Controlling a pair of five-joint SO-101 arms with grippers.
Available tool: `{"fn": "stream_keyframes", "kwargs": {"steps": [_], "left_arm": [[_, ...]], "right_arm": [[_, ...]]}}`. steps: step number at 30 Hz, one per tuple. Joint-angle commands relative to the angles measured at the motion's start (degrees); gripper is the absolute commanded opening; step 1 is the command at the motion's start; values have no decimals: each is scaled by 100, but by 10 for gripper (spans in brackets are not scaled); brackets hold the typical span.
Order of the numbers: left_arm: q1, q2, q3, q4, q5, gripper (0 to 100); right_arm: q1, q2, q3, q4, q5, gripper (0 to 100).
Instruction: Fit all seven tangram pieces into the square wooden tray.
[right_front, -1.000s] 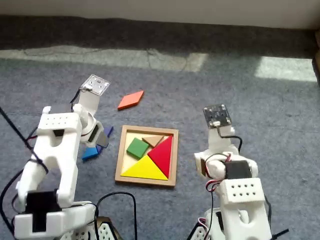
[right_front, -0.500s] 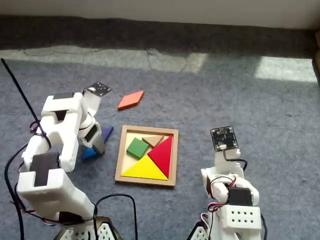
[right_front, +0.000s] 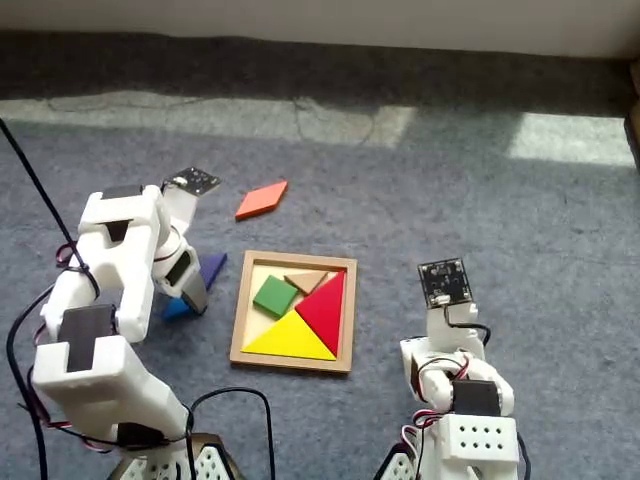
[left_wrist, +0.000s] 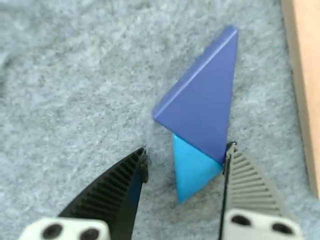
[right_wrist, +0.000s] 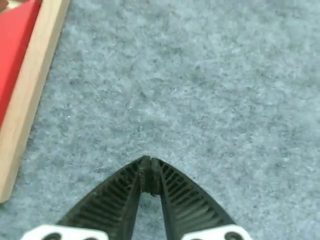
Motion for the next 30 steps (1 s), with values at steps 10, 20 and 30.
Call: {"fn": "stream_keyframes", "kwargs": {"steps": [10, 20, 30], "left_arm": [[4, -75, 92, 132, -26, 142], [541, -2079, 593, 1125, 114, 109], [2264, -3020, 1191, 1073, 2233, 109]], "right_arm": [[57, -66, -13, -110, 62, 5], [57, -66, -4, -110, 62, 5], [57, -66, -4, -110, 62, 5]]}}
